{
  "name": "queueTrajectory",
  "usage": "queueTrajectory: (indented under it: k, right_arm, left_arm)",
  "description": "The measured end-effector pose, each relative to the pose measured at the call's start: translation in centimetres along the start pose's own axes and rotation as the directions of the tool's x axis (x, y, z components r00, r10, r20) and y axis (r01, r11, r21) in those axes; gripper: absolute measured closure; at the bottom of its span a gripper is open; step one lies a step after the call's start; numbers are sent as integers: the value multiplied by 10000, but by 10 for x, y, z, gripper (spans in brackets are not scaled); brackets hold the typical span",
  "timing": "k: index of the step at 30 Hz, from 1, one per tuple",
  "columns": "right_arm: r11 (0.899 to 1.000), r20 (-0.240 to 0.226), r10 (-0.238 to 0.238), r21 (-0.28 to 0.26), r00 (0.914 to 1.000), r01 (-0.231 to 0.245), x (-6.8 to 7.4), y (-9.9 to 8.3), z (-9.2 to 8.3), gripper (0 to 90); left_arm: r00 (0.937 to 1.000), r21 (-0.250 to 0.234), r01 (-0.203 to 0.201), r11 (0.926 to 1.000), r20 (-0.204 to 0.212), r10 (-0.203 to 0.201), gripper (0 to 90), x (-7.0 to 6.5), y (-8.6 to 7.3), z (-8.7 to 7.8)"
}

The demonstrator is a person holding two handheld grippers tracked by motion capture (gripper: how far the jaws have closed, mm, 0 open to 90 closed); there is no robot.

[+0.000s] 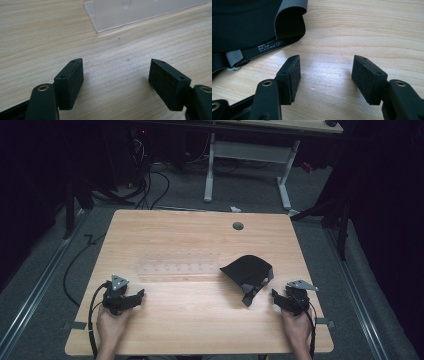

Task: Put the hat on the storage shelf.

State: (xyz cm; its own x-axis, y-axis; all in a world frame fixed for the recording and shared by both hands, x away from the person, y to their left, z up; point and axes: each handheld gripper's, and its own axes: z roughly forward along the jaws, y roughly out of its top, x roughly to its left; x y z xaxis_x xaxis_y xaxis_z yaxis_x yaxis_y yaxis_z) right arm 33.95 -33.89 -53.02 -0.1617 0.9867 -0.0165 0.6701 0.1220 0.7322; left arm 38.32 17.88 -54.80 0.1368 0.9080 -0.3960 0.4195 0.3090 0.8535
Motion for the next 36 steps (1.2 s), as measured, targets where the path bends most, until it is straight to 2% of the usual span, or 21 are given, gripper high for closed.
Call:
queueTrajectory:
  k: [32, 36]
  right_arm:
    - [10000, 22, -3, 30, 10000, 3, 0, 0, 0, 383]
    - [10000, 38, 5, 13, 10000, -5, 0, 0, -1, 413]
  left_arm:
    - [10000, -8, 10, 10000, -9, -10, 284, 0, 0, 0]
    - [10000, -10, 13, 10000, -8, -13, 283, 0, 0, 0]
